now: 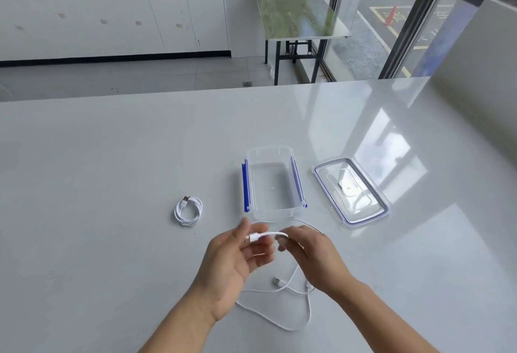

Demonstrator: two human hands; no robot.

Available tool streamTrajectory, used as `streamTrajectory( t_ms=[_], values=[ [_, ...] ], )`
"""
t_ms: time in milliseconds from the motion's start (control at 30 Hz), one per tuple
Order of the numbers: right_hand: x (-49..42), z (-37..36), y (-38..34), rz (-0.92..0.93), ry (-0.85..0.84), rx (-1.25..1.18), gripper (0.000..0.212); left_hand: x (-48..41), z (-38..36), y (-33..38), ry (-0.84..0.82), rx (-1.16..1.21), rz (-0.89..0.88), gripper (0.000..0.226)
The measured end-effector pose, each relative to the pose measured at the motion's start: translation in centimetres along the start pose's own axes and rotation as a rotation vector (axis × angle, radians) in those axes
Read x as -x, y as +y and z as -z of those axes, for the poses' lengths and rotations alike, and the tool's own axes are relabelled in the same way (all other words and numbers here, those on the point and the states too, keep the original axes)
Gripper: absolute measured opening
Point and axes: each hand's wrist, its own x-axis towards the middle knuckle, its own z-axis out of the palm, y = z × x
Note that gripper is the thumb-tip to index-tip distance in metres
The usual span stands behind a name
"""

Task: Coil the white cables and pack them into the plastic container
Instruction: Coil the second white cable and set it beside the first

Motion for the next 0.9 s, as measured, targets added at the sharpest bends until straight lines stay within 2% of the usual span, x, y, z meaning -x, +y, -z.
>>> streamTrajectory(
  t_ms=[67,167,267,333,467,667,700,767,900],
  values=[
    [-0.2,0.2,-1.5,-0.047,0.02,-0.13,0.022,0.5,-0.7,0.8,-0.08,0.179,0.006,0.072],
    [-0.3,0.3,-3.4,-0.07,0.115,-0.196,0.016,0.8,-2.0,1.4,-0.097,0.155,-0.106,0.083],
    [-0.4,0.7,-4.2,-0.1,0.168,-0.162,0.018,0.7,-2.8,1.5,-0.048,-0.025,-0.207,0.074],
    [-0.3,1.1,-4.7,-0.064,0.176,-0.1,0.023,0.6,-3.1,2.0,-0.041,-0.07,-0.2,0.067],
    [0.0,1.9,-5.7,0.047,0.153,0.044,0.02,-0.1,-3.4,2.9,-0.106,-0.024,-0.048,0.076],
    [0.5,2.8,-6.1,0.15,0.076,0.047,0.008,-1.1,-3.0,2.9,-0.077,0.002,-0.02,0.053],
    [0.6,2.7,-6.0,0.129,0.06,0.038,0.015,-1.2,-2.9,2.9,-0.077,0.034,-0.03,0.05],
    [1.0,2.3,-5.6,0.05,-0.003,-0.067,0.028,-1.4,-2.7,3.2,-0.097,0.113,-0.051,0.046],
    [1.8,2.0,-4.2,-0.126,-0.177,-0.461,0.014,-1.4,-2.4,4.2,-0.159,0.242,-0.106,0.042]
  ],
)
